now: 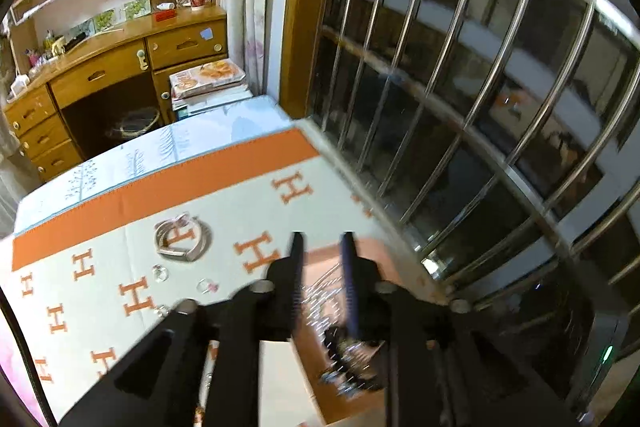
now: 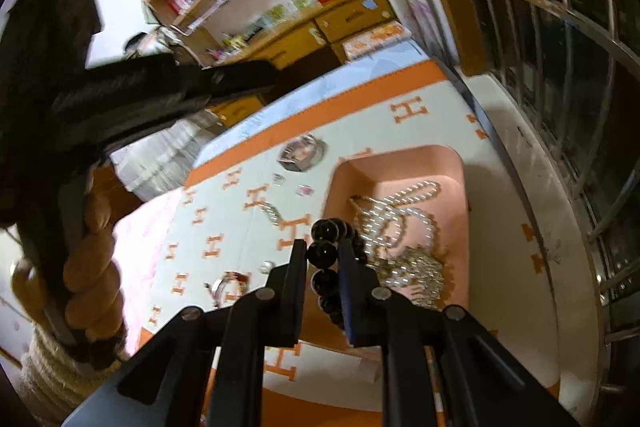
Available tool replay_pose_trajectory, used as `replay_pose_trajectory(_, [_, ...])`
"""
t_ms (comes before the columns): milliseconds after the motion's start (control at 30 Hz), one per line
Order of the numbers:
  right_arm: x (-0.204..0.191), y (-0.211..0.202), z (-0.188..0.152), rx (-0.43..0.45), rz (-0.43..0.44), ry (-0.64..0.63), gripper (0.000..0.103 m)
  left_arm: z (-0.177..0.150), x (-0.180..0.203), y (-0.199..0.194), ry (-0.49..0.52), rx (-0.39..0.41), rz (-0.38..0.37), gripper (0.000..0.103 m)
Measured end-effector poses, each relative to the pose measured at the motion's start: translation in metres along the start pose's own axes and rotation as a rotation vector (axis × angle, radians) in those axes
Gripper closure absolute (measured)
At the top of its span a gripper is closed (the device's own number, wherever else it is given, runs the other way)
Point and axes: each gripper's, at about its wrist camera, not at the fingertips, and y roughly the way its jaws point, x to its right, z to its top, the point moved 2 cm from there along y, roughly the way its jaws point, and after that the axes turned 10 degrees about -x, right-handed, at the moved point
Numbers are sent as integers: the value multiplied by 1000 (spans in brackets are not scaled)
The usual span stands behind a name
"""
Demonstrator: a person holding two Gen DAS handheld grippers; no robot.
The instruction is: Organize jewelry
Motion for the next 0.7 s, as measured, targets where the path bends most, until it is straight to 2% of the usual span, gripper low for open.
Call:
replay_pose_trajectory(67, [4, 3, 2, 3, -59, 10, 87, -9, -4, 2, 13, -9, 32, 49])
replay_pose_trajectory(133, [6, 2, 3, 19, -118, 13, 85, -19, -13, -1, 18, -6, 66, 41])
replay_pose_trajectory(200, [6, 1, 3, 26, -143, 7, 74, -28, -27, -5, 15, -9, 99, 41])
replay_pose_trajectory(233, [5, 0, 2, 30, -146, 0, 72, -33, -36, -7, 6, -14, 112, 41])
replay_pose_trajectory(400, [-12, 5, -1, 0, -99, -51, 72, -60, -87, -17, -69, -53, 149, 40])
replay_pose_trajectory(533, [-31, 16, -5, -38, -62, -98, 72, -91, -130, -16, -140, -120, 166, 40])
replay_pose_trajectory(700, [-60, 33, -13, -88, -47, -178, 72, -127, -163, -14, -199, -176, 181, 40])
